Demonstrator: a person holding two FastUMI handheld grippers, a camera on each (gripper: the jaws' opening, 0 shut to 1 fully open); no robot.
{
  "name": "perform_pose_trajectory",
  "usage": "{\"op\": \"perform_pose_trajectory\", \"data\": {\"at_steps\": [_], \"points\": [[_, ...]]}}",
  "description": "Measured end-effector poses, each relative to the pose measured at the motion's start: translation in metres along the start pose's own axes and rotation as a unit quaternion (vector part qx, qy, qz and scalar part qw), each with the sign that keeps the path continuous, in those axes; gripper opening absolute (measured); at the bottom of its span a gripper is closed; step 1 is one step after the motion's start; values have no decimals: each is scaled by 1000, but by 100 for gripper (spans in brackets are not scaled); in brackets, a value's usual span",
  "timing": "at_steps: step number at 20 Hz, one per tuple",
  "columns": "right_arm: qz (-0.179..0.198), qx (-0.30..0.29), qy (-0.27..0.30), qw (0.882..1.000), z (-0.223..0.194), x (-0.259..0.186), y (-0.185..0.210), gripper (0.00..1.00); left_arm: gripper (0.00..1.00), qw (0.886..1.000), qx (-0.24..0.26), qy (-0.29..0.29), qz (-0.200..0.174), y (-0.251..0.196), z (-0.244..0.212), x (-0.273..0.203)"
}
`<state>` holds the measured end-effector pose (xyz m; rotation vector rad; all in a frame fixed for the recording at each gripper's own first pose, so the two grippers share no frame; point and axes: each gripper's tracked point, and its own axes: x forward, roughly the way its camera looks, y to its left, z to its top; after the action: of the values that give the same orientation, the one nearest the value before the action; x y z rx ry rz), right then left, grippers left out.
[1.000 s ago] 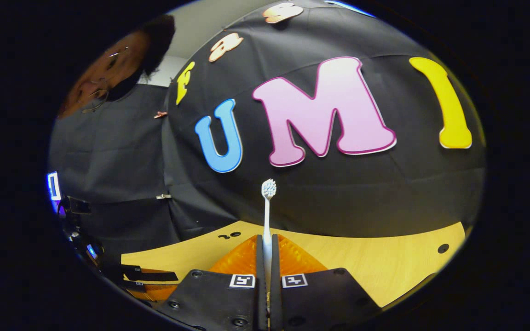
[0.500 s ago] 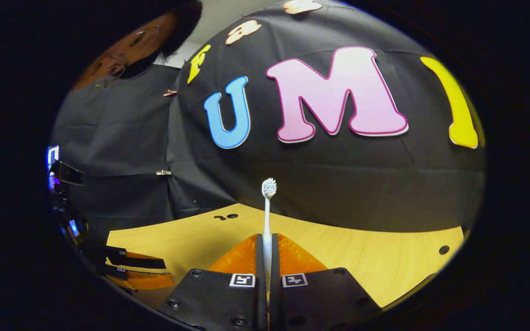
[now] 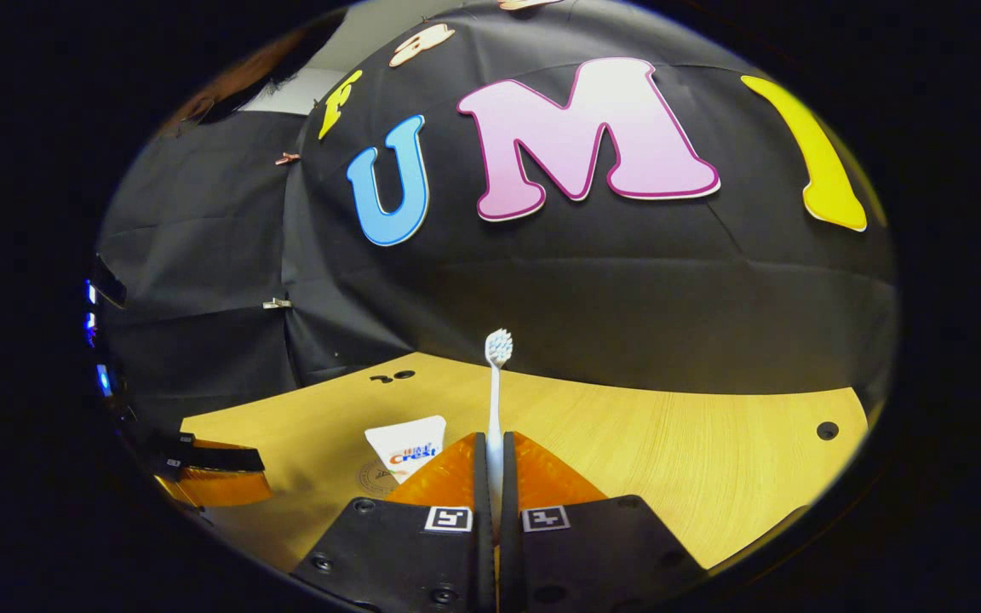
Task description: Put the toothbrush and toothpaste on the desktop into the cup, then pick up the cup and place it on the coaster on the desktop.
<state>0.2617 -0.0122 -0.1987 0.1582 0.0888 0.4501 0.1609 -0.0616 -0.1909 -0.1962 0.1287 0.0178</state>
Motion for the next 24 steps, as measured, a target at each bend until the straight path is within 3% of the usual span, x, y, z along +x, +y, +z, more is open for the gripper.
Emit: {"op": "perform_pose_trajectory", "data": {"at_steps": [16, 18, 20, 21, 22, 23, 24], "points": [[-13, 18, 44, 999, -27, -8, -6, 17, 73, 1000, -2, 8, -2, 11, -9, -11], [-15, 18, 50, 998, -25, -22, -8, 23, 73, 1000, -1, 8, -2, 13, -9, -12], [-22, 18, 56, 998, -20, -33, -14, 19, 74, 1000, -2, 9, -4, 14, -8, -12], [-24, 20, 57, 998, -17, -40, -16, 31, 73, 1000, -3, 9, -5, 14, -8, -13], [-25, 24, 60, 998, -13, -48, -17, 34, 73, 1000, -2, 10, -6, 14, -7, -13], [-28, 29, 62, 997, -9, -55, -18, 29, 74, 1000, 0, 11, -8, 14, -7, -13], [-27, 35, 68, 997, -4, -63, -18, 40, 74, 1000, 1, 11, -11, 14, -6, -13]]}}
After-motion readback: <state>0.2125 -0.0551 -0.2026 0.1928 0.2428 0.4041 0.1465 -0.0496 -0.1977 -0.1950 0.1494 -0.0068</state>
